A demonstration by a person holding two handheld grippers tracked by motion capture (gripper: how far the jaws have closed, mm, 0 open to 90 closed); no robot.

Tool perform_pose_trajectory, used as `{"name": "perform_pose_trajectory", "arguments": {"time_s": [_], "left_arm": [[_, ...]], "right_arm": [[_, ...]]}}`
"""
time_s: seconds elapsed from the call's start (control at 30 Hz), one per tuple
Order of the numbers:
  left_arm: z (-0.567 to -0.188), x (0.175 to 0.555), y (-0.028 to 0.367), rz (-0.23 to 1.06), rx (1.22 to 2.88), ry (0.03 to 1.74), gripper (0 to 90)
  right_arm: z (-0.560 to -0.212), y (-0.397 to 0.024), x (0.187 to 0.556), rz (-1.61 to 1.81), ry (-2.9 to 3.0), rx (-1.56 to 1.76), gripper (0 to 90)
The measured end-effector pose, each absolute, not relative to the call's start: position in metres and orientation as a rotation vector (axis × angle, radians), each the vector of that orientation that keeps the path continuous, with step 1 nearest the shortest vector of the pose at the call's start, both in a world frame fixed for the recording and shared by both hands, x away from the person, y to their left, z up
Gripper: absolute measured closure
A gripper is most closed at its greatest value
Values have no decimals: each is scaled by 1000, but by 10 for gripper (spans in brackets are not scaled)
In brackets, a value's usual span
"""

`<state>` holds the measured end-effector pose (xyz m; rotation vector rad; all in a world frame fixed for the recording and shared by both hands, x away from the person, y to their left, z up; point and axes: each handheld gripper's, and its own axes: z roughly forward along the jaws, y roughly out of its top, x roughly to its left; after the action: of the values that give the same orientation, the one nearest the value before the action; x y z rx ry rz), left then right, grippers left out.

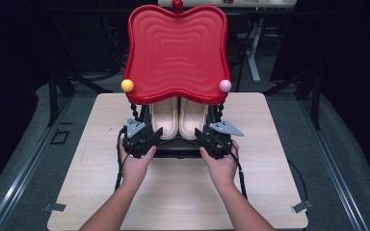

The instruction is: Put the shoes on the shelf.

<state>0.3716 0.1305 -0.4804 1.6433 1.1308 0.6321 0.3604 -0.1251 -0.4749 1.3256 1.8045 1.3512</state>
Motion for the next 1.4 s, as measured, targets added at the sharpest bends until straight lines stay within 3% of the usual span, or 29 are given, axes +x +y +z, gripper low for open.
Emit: {"name": "perform_pose_trajectory", "arguments": {"time_s": [0.77, 0.93, 1.4], "left_arm": [[-480, 374, 137, 667, 1686, 1066, 584], [-480, 373, 137, 665, 1691, 1058, 587], [-478, 376, 140, 649, 1715, 1040, 590]], "right_arm": [[-470, -122, 362, 1233, 1825, 1234, 688], [-472, -122, 367, 1253, 1817, 1297, 579], [-472, -125, 373, 1258, 1880, 1222, 628]]}}
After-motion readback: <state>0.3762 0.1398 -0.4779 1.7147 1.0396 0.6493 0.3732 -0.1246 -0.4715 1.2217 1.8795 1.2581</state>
